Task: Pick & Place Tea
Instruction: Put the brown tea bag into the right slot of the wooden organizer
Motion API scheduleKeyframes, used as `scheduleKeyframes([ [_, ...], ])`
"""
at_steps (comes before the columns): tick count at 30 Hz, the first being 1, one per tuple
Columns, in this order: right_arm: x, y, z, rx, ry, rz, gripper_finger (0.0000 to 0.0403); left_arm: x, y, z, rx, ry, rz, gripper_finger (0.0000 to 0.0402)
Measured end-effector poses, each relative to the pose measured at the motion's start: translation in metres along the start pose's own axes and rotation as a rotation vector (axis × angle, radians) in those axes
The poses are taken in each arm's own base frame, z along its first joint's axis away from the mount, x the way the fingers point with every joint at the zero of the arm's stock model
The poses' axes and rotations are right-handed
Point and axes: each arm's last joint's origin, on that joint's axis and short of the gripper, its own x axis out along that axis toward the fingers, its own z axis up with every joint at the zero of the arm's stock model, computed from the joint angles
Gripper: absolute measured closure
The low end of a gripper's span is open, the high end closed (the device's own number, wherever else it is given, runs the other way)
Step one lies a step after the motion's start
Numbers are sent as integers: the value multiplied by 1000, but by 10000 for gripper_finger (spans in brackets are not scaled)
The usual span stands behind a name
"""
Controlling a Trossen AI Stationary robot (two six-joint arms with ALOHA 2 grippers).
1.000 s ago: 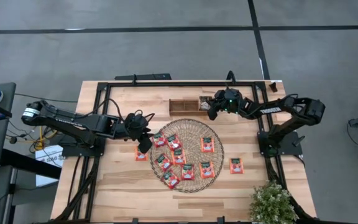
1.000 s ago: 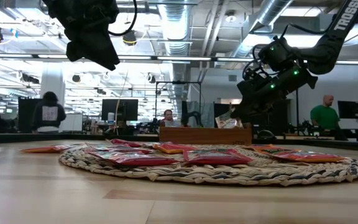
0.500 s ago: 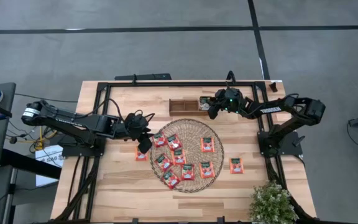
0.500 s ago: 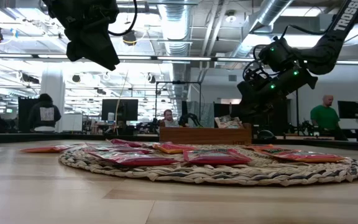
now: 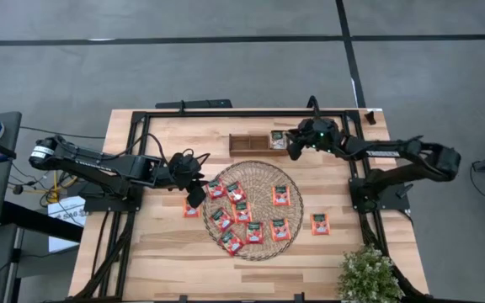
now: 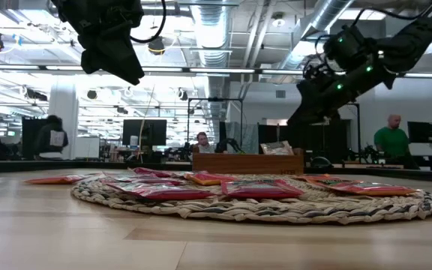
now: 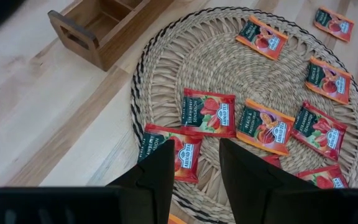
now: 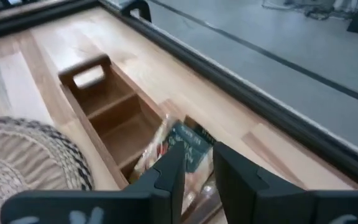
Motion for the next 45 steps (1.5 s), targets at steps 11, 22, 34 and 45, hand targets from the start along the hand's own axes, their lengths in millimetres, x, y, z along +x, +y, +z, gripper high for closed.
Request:
scheduleKeyframes([
  [11, 11, 28, -13, -5, 131, 98, 343, 0, 0, 0, 3, 0, 0, 285],
  [22, 43, 35, 11, -100, 346, 84, 380, 0, 0, 0, 7, 4, -6, 285],
  [34, 55, 31, 9, -98, 476, 56, 400, 0, 0, 0, 26, 9, -14, 285],
  [45, 56, 28, 6, -75, 496, 28, 402, 0, -1, 0, 29, 13, -21, 285],
])
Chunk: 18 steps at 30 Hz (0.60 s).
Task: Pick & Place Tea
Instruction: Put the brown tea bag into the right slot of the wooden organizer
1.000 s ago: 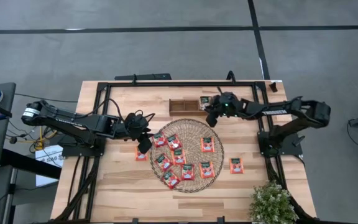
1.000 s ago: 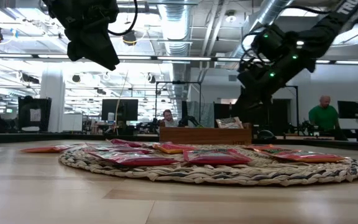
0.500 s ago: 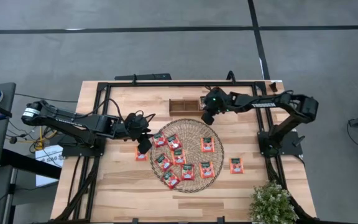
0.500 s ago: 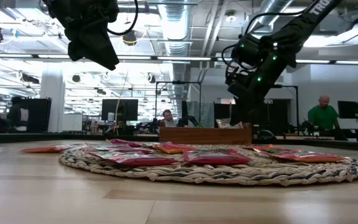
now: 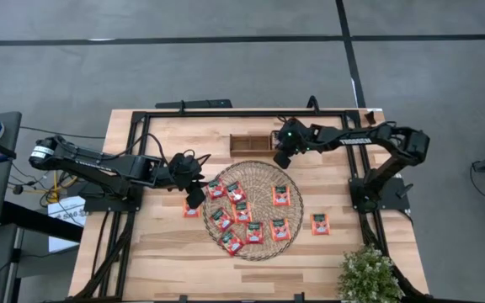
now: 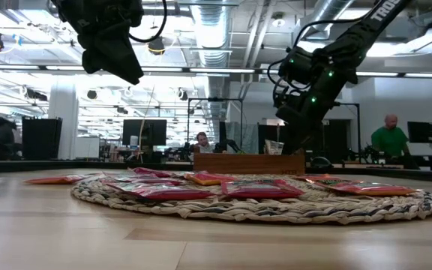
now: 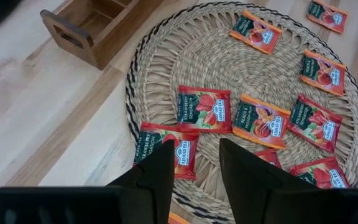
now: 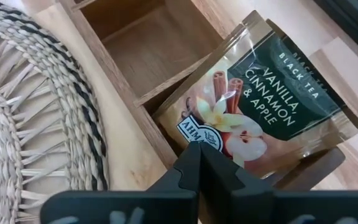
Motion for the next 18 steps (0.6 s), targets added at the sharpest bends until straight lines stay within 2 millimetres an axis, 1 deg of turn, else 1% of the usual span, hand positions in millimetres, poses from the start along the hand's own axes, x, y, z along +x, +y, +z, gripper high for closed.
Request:
scheduleKeyframes([
  [7, -2, 13, 0, -62, -5, 20, 402, 0, 0, 0, 4, 0, -1, 285],
  [11, -3, 13, 0, -64, 13, 19, 403, 0, 0, 0, 14, 0, -1, 285],
  [18, -17, 11, 22, -136, 38, -57, 403, 0, 0, 0, 18, 0, -1, 285],
])
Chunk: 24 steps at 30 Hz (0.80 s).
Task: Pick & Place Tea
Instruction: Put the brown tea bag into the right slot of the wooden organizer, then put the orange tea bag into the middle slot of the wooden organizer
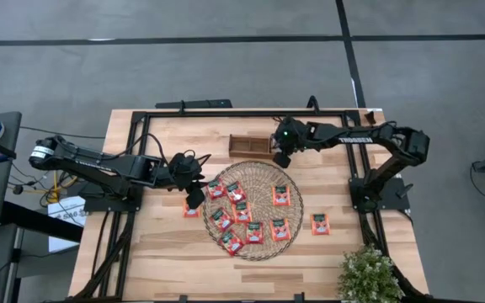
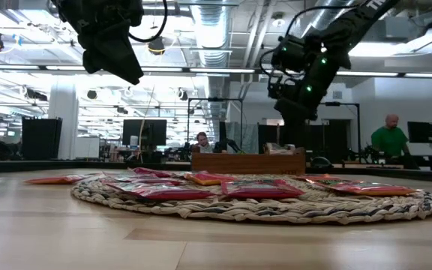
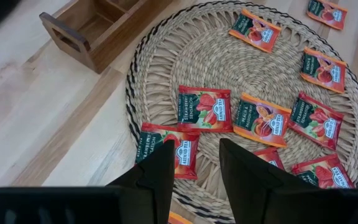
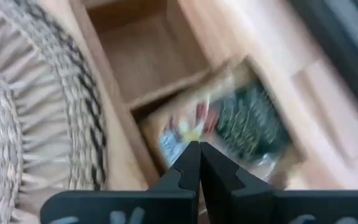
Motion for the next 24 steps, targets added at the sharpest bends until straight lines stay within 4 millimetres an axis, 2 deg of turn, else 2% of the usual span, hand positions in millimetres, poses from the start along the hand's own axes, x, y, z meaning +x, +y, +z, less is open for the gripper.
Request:
scheduleKeyframes([
  [4, -7, -1, 12, -11, -36, -3, 403, 0, 0, 0, 3, 0, 0, 285],
  [12, -7, -5, 13, 12, -41, -4, 403, 0, 0, 0, 18, 0, 0, 285],
  [18, -10, 16, 11, -22, -18, 151, 403, 0, 0, 0, 31, 1, 0, 285],
  [20, -17, 23, 8, -52, 2, 171, 403, 0, 0, 0, 31, 1, 1, 285],
  [24, -50, 29, 6, -113, -31, 191, 403, 0, 2, -3, 50, 27, 17, 285],
])
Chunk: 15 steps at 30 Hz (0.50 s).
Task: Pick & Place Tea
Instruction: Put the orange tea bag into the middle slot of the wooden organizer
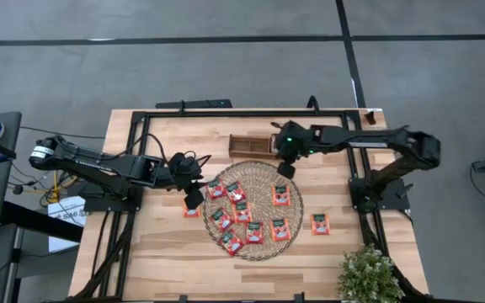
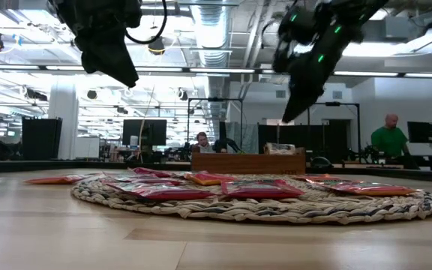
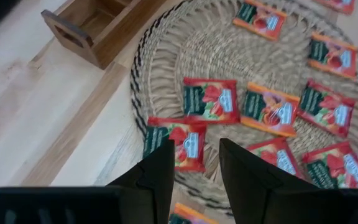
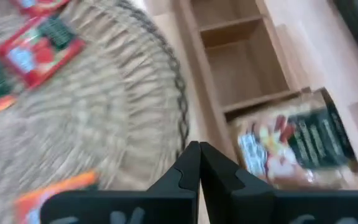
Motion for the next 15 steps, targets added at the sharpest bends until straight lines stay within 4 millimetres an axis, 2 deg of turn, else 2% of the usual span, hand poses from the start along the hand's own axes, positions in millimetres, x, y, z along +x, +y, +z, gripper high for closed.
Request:
scheduleKeyframes([
  [3, -35, 2, -3, -4, -62, 0, 403, 0, 0, -1, 34, 4, 7, 285],
  [8, -92, 3, -26, 39, -146, 4, 403, 0, 1, 0, 75, -5, 20, 285],
  [12, -117, 13, -61, 120, -170, 90, 403, 0, 1, 0, 74, -7, 21, 285],
  [15, -129, 23, -83, 162, -207, 151, 403, 0, 1, 0, 66, -10, 20, 285],
])
